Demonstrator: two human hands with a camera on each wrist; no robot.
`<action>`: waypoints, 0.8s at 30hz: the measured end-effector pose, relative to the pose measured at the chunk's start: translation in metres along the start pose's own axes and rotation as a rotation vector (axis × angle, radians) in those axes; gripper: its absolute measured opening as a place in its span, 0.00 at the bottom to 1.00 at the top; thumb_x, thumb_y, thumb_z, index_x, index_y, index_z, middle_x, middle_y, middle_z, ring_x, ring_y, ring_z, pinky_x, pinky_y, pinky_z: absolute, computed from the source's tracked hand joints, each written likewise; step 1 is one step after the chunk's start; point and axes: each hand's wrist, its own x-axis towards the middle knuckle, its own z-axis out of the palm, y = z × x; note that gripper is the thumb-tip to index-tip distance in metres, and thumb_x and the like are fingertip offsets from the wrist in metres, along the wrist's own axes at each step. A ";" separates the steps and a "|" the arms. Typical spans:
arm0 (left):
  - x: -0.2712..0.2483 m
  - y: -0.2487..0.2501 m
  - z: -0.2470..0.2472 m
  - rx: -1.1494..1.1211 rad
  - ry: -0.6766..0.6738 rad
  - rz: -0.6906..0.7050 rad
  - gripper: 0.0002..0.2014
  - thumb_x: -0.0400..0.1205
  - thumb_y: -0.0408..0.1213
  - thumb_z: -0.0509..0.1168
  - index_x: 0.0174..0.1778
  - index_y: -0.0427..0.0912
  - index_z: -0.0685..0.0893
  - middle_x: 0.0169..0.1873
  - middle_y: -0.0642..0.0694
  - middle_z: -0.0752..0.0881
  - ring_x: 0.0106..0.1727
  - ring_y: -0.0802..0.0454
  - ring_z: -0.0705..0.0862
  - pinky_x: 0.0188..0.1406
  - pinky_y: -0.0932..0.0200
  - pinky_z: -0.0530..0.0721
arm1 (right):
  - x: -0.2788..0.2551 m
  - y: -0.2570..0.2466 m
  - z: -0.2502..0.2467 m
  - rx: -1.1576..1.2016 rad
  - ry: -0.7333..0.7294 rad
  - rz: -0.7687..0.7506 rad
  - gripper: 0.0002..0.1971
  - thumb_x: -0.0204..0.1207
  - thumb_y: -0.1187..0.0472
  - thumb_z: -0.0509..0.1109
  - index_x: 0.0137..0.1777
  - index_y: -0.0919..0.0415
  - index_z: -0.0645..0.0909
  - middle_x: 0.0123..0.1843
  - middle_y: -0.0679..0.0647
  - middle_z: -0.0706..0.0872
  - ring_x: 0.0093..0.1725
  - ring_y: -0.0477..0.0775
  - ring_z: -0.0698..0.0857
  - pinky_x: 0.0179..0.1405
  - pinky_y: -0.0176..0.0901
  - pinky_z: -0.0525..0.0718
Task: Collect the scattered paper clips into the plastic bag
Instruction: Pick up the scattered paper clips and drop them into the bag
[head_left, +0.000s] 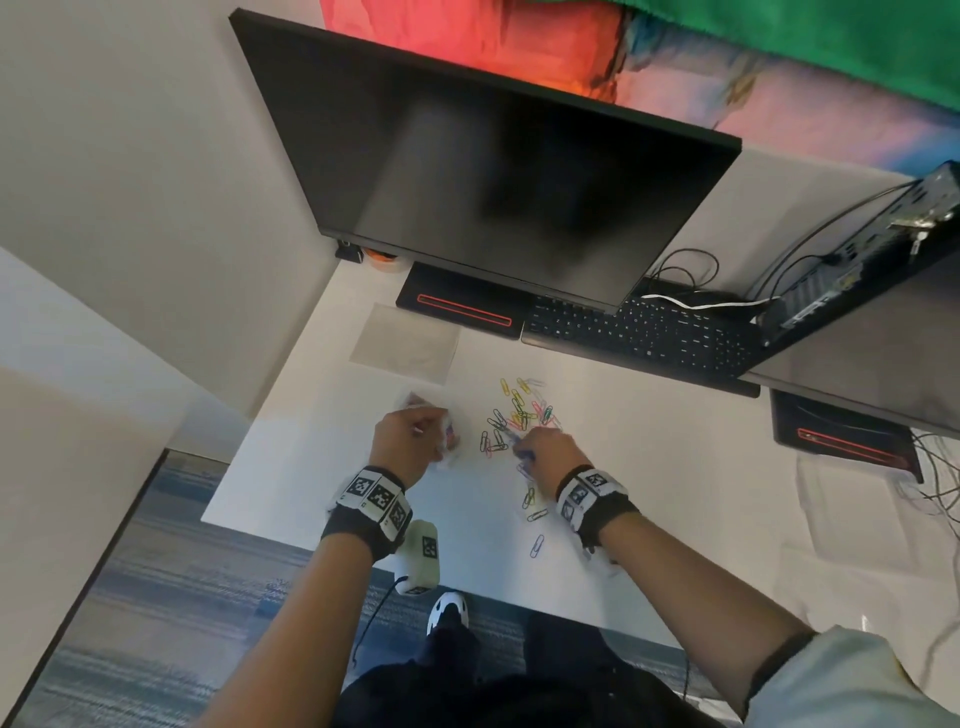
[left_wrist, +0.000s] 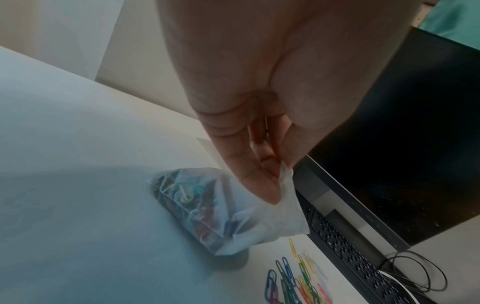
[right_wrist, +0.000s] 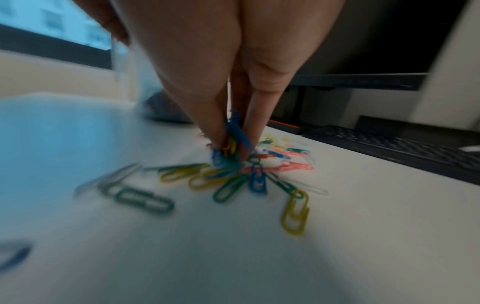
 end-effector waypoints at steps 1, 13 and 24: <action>-0.001 0.002 0.002 -0.007 -0.007 0.008 0.18 0.82 0.26 0.64 0.36 0.55 0.88 0.42 0.33 0.90 0.34 0.43 0.88 0.49 0.42 0.91 | 0.000 0.004 -0.003 0.175 0.086 0.107 0.10 0.78 0.66 0.68 0.54 0.62 0.90 0.53 0.59 0.89 0.50 0.58 0.87 0.55 0.40 0.84; 0.012 0.009 0.025 0.083 -0.066 -0.006 0.15 0.83 0.28 0.60 0.48 0.49 0.90 0.40 0.36 0.90 0.32 0.46 0.88 0.45 0.47 0.93 | 0.003 -0.030 -0.056 1.582 -0.114 0.335 0.11 0.72 0.73 0.75 0.55 0.72 0.87 0.50 0.65 0.91 0.47 0.58 0.90 0.51 0.44 0.89; 0.009 0.015 0.031 0.145 -0.100 0.021 0.14 0.86 0.30 0.60 0.56 0.45 0.91 0.30 0.41 0.88 0.30 0.49 0.87 0.38 0.61 0.87 | 0.018 -0.070 -0.054 0.838 -0.010 0.429 0.09 0.68 0.71 0.71 0.31 0.59 0.89 0.28 0.54 0.88 0.27 0.49 0.85 0.27 0.33 0.86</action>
